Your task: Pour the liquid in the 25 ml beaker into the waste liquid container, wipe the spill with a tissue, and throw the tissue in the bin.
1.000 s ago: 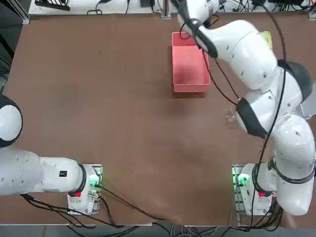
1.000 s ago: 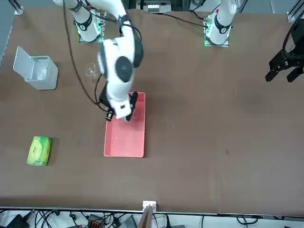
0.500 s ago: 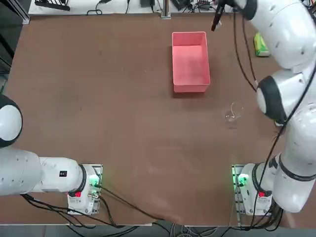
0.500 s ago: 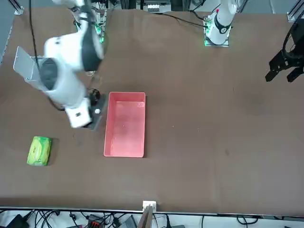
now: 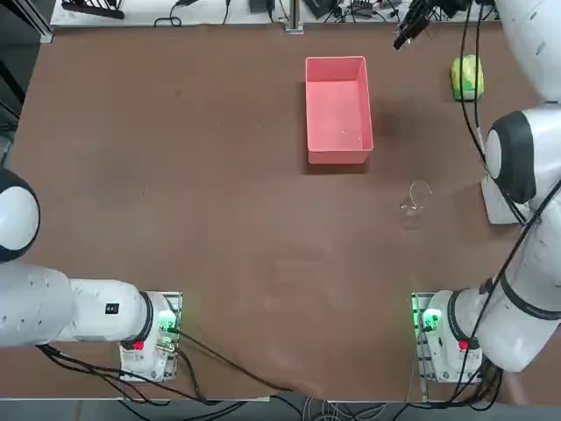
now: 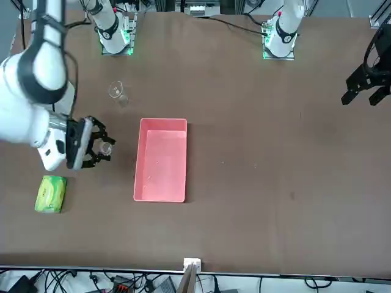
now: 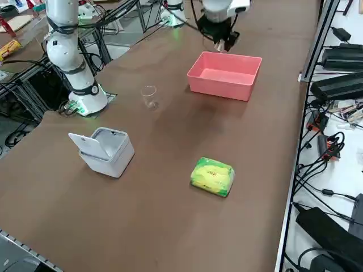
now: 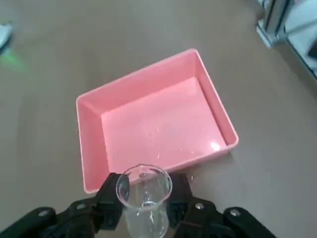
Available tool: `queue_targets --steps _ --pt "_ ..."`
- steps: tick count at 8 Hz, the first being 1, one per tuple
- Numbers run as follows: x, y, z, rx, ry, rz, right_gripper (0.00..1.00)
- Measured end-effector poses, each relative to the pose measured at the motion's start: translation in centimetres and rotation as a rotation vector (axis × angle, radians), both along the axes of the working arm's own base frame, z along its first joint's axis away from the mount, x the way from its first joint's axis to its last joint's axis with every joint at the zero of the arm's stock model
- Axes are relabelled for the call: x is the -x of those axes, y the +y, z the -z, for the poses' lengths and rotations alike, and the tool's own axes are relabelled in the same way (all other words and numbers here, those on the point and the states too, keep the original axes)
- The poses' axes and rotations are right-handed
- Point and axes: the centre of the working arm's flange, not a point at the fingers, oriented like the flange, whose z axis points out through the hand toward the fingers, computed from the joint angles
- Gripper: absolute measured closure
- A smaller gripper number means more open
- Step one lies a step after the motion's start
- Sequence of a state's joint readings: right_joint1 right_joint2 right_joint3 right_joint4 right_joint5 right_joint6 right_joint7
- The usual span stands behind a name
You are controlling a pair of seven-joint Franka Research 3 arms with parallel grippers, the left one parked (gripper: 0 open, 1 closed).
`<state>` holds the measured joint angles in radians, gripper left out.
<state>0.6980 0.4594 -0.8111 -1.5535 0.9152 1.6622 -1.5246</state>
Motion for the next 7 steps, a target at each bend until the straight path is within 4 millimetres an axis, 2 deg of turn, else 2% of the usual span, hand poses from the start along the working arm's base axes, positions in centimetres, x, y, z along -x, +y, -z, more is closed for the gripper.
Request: queue_targets --steps 4,7 --pt "2.8 -8.6 7.6 -0.293 -0.14 -0.113 0.53" --pt "5.0 -12.9 10.9 -0.404 -0.241 -0.155 0.53"
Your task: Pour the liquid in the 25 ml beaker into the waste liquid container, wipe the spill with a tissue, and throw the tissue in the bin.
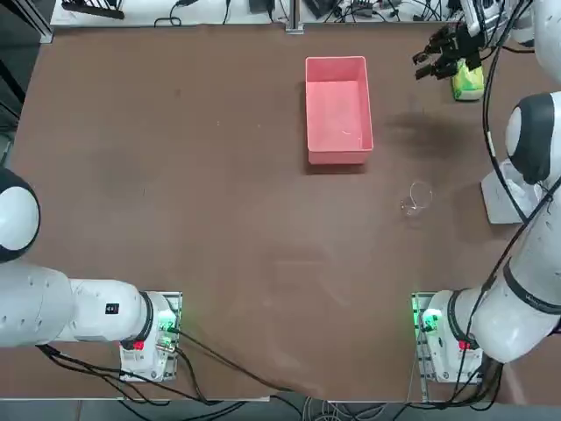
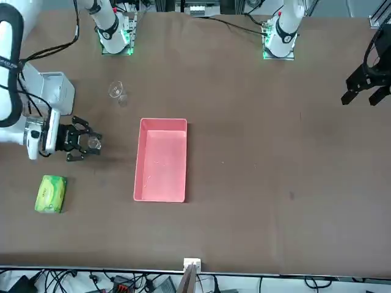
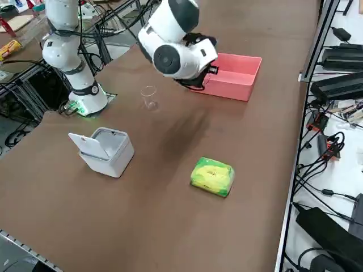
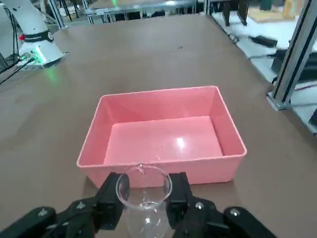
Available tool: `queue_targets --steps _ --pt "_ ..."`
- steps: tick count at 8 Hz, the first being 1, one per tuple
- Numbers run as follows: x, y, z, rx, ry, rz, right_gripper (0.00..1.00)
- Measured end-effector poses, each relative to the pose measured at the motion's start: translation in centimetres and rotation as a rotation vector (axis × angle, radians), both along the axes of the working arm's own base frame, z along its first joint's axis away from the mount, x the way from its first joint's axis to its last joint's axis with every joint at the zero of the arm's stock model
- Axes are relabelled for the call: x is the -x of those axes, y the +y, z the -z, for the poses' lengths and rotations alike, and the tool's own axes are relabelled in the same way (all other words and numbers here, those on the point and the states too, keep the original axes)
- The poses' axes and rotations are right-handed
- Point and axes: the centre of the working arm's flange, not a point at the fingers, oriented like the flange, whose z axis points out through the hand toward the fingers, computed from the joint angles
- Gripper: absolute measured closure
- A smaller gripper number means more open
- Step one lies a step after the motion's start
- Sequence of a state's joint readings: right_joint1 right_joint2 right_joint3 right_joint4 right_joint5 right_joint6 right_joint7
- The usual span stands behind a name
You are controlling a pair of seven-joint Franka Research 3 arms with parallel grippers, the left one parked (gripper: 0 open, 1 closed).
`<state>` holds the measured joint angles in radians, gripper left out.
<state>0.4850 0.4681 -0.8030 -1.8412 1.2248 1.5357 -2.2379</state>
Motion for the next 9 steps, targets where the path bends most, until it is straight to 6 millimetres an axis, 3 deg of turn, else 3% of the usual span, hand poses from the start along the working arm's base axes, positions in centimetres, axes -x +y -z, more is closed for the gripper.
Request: queue_targets --steps 4,9 --pt "2.1 -4.0 8.7 -0.132 -0.102 -0.031 0.53" --pt "4.3 -7.6 15.7 -0.202 -0.076 -0.002 0.52"
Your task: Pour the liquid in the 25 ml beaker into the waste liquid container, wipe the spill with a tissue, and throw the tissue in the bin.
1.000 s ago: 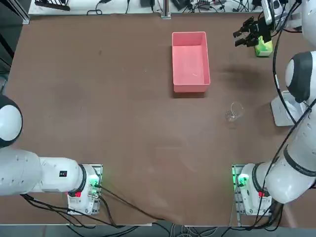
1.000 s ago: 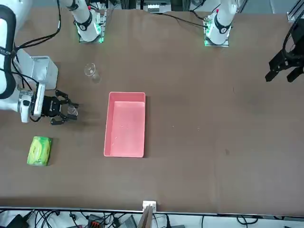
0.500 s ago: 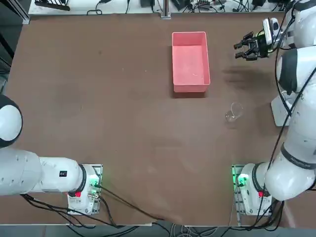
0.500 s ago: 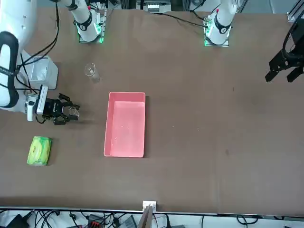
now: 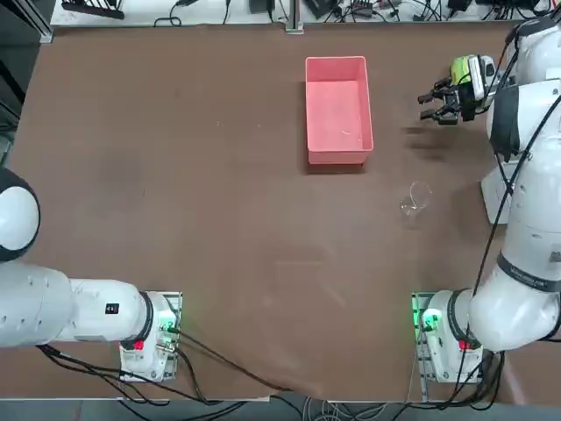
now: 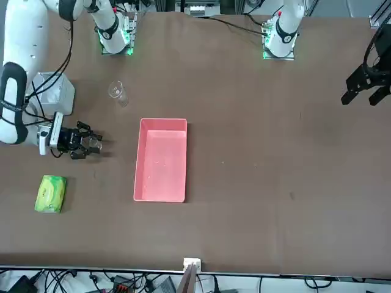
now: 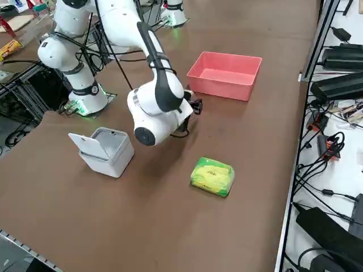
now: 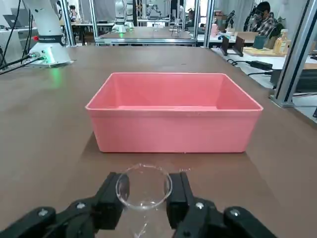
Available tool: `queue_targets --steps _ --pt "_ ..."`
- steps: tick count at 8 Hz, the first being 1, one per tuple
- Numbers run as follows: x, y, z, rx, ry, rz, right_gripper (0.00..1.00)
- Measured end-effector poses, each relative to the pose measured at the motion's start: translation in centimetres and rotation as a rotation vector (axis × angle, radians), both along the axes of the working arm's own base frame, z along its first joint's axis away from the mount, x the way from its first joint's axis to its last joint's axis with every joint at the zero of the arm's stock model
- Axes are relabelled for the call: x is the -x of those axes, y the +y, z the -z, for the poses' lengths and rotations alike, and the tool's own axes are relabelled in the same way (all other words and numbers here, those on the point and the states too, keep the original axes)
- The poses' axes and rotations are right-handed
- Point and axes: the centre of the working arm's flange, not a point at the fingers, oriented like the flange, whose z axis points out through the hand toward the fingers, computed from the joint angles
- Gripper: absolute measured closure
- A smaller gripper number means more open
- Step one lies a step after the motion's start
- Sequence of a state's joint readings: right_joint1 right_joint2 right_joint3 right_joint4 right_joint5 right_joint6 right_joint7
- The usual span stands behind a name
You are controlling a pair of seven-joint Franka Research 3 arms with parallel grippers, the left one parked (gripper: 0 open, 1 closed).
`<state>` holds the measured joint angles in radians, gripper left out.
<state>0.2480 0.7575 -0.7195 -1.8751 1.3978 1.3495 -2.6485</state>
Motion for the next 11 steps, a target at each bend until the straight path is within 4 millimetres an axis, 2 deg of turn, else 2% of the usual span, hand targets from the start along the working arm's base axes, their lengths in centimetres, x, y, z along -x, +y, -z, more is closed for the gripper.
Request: queue_targets --steps 2,6,11 --pt "0.2 -1.1 2.2 0.002 0.021 0.008 0.52" --pt "-0.9 -2.4 5.5 0.027 0.031 -0.012 0.52" --pt "-1.6 -3.3 7.0 0.059 0.033 -0.017 0.51"
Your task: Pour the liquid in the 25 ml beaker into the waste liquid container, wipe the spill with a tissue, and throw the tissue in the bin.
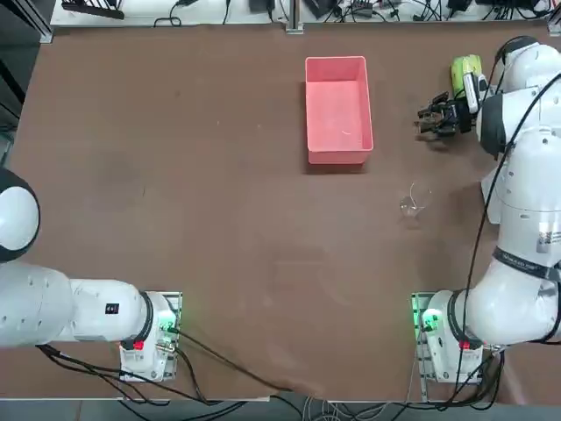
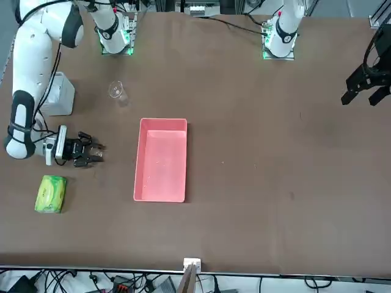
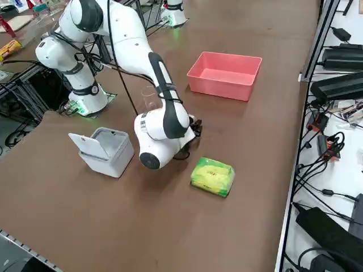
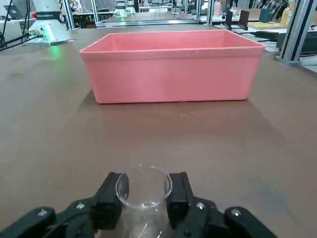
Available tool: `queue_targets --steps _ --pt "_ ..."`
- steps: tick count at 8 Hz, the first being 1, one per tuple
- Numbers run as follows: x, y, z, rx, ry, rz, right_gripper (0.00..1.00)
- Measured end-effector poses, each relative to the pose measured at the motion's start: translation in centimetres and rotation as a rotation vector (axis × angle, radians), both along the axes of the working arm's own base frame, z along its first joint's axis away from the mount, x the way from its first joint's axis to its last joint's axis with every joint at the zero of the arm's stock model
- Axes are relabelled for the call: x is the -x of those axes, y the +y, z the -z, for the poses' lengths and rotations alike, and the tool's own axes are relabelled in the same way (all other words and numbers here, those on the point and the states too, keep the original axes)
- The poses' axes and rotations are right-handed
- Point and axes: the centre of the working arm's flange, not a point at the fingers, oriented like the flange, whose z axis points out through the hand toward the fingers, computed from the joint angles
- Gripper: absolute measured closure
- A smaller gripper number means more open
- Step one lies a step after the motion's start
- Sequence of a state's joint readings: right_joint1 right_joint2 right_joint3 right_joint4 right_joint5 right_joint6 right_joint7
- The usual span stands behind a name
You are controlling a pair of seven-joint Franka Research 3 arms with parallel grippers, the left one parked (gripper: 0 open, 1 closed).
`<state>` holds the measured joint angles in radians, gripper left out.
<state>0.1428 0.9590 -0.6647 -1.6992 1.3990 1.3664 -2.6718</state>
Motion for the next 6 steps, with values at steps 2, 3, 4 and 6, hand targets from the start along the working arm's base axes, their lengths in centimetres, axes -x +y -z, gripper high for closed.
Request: queue_targets --steps 2,3,4,6 --pt "-0.07 -0.22 0.14 0.014 -0.002 0.006 0.48" --pt "-0.08 -0.31 0.17 0.019 -0.003 0.009 0.47" --pt "-0.09 -0.39 0.19 0.022 -0.004 0.011 0.42" --pt "-0.09 -0.47 0.2 0.024 -0.004 0.012 0.21"
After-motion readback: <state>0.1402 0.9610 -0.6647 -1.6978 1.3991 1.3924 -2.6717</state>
